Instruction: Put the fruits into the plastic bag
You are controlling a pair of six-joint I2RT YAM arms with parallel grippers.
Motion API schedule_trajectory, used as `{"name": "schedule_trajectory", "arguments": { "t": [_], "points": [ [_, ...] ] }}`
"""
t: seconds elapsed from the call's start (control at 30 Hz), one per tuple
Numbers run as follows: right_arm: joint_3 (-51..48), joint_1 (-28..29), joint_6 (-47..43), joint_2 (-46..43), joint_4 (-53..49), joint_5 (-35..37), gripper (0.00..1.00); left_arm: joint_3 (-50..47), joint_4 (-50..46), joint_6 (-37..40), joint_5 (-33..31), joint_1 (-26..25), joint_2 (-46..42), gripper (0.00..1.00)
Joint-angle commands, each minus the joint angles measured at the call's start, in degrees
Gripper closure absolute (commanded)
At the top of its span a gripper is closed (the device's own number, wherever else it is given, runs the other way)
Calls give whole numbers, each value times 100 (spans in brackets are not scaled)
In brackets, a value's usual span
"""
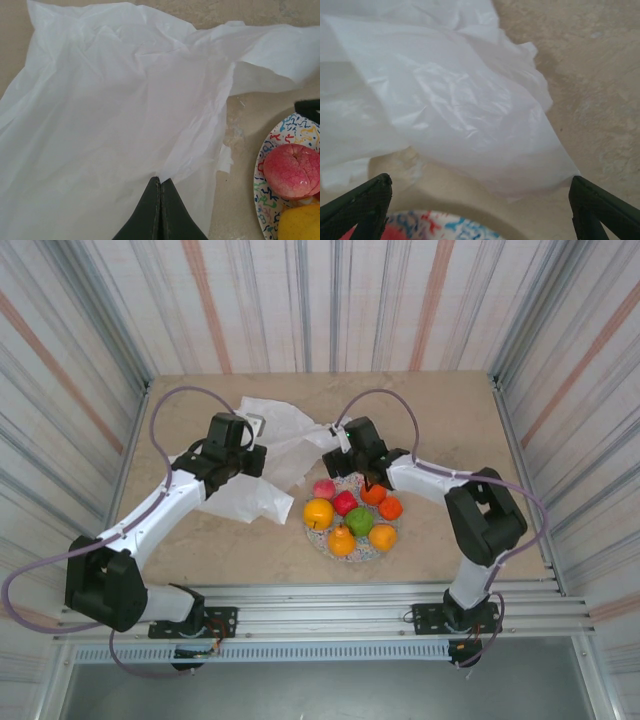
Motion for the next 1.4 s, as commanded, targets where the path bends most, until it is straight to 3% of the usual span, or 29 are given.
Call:
{"name": "schedule_trajectory", "arguments": {
  "t": [0.0, 0.27, 0.5, 0.6, 0.8, 0.93, 1.13, 1.23, 1.37],
  "points": [
    [319, 3, -214, 182, 26, 475, 8, -125, 23, -119, -132, 11, -185, 100],
    [338, -56, -669, 325, 339, 797, 1, -165, 5, -71, -198, 18, -220, 100],
    [782, -192, -1239, 705, 146, -415, 0, -179, 19, -29, -244, 13, -175, 100],
    [1045, -164, -1470, 928, 33, -533, 12, -188, 19, -29, -271, 11, -139, 100],
    [1318, -121, -1475, 973, -185, -325, 56, -244, -16, -145, -555, 15, -114, 100],
    [1431, -100, -1147, 771, -281, -482, 70, -370, 9, -225, -888, 28, -88, 100],
    [1880, -23, -679, 687, -863, -790, 81, -469, 62, -204, -1202, 28, -168, 99],
    [2016, -15, -345, 591, -1106, -1096, 83, -524, 122, -225, -1007, 22, -256, 92],
    [2091, 0, 12, 463, -1299, -1290, 84, -580, 350, -21, -490, -39, -408, 63]
  ]
}}
